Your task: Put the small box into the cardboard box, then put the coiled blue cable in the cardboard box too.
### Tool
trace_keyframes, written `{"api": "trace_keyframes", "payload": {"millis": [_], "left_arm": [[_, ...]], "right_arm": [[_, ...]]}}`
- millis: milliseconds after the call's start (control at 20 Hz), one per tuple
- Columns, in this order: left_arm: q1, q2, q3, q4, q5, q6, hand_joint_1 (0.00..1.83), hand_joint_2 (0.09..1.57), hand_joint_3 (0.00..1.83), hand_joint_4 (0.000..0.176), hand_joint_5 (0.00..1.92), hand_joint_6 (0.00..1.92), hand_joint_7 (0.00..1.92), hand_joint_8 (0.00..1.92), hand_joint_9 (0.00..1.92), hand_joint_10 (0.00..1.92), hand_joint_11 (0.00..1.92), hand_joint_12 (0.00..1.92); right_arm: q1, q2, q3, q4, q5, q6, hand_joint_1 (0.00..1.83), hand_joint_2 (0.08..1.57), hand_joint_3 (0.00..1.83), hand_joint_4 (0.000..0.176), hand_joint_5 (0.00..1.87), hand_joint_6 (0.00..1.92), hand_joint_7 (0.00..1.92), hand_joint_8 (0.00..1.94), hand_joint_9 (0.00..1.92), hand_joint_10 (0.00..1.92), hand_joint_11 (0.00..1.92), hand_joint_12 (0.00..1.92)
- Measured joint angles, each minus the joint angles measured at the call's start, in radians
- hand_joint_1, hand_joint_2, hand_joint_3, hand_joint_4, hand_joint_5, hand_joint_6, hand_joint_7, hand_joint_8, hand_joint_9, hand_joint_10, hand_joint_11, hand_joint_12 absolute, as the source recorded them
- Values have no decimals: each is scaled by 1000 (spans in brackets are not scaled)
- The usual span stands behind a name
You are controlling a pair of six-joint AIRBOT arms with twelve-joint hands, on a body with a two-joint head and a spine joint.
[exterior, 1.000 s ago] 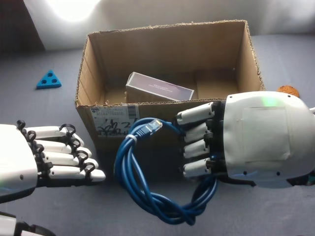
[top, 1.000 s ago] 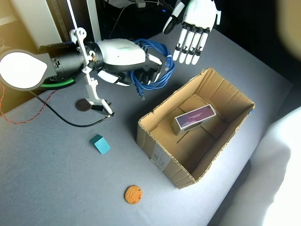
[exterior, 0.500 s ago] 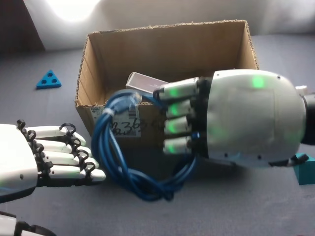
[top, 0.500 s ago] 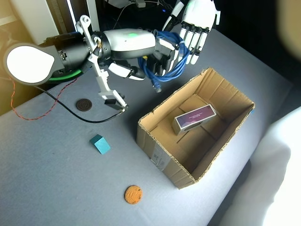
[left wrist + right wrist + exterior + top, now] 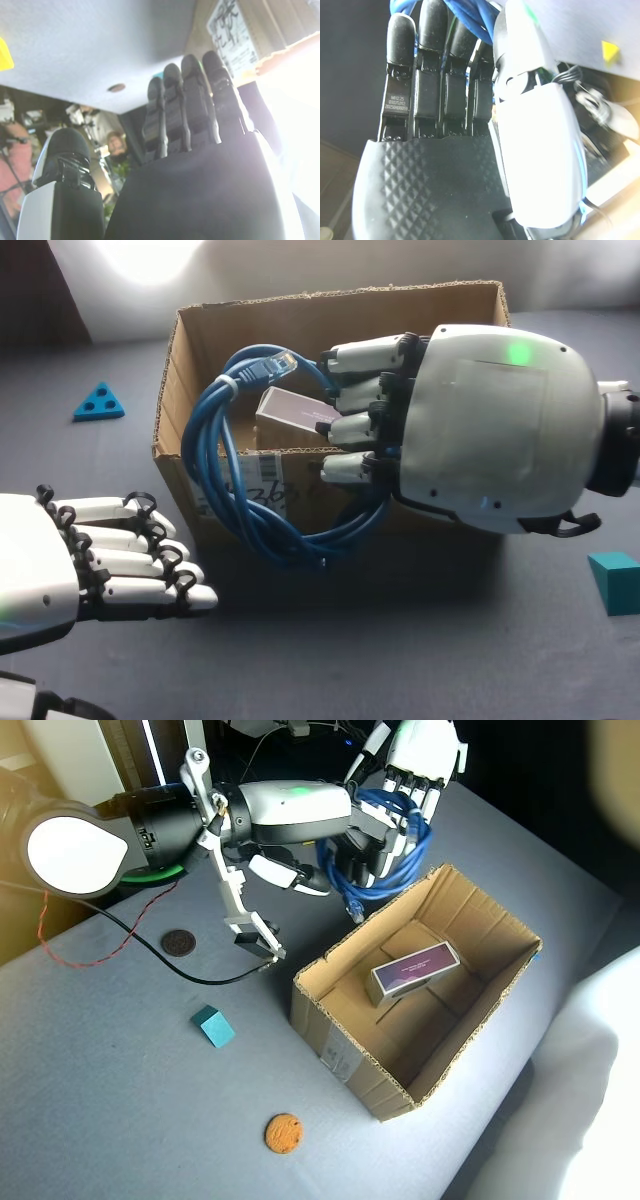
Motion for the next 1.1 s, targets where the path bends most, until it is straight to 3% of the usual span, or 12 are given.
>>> {"api": "trace_keyframes", "payload": {"millis": [100, 250, 300, 500, 550, 700, 950, 1000, 1100], "left_arm": [[0, 0, -3, 0, 0, 0, 152, 1221, 2, 0, 294, 1, 317, 2, 272, 2, 0, 549], [0, 0, -2, -1, 0, 4, 208, 1213, 0, 0, 296, 0, 332, 3, 291, 4, 0, 606], [0, 0, 0, -2, 0, 4, 178, 1220, 3, 0, 279, 1, 326, 0, 288, 2, 0, 601], [0, -1, 0, -13, -1, 8, 151, 1223, 2, 0, 276, 0, 307, 1, 266, 2, 0, 543], [0, -2, 0, -16, 0, 12, 183, 1221, 0, 0, 284, 2, 311, 2, 272, 3, 0, 552], [-3, -2, 0, -19, 0, 16, 171, 1222, 1, 0, 279, 0, 301, 2, 266, 1, 0, 550], [-3, -2, -7, -32, 0, 24, 186, 1215, 0, 0, 283, 4, 309, 1, 267, 1, 0, 554], [-3, -2, -7, -35, 0, 24, 173, 1217, 0, 0, 284, 3, 299, 1, 254, 2, 0, 529], [-3, -2, -7, -38, 0, 25, 200, 1214, 0, 0, 296, 4, 321, 7, 276, 9, 0, 545]], "right_arm": [[0, -19, 13, 57, -24, -46, 1210, 1128, 0, 28, 980, 993, 948, 1082, 849, 914, 499, 1433], [0, -45, 56, 129, -45, -80, 1200, 1141, 3, 30, 952, 1052, 912, 1119, 839, 908, 508, 1426], [0, -52, 71, 149, -52, -90, 1205, 1136, 0, 24, 979, 1020, 912, 1110, 832, 902, 513, 1418], [0, -75, 105, 230, -58, -126, 1197, 1146, 3, 31, 938, 1083, 907, 1118, 834, 882, 478, 1424], [0, -81, 111, 256, -58, -146, 1211, 1128, 0, 25, 995, 993, 933, 1076, 851, 874, 519, 1407], [8, -88, 126, 323, -58, -163, 1209, 1128, 1, 27, 987, 1004, 934, 1074, 857, 876, 505, 1418], [16, -88, 130, 336, -73, -166, 1200, 1142, 1, 29, 957, 1053, 908, 1110, 830, 898, 488, 1462], [16, -88, 130, 336, -74, -161, 1211, 1122, 1, 27, 1000, 988, 942, 1058, 869, 863, 527, 1425], [16, -88, 129, 336, -74, -159, 1201, 1141, 3, 22, 965, 1051, 899, 1115, 833, 879, 473, 1467]]}}
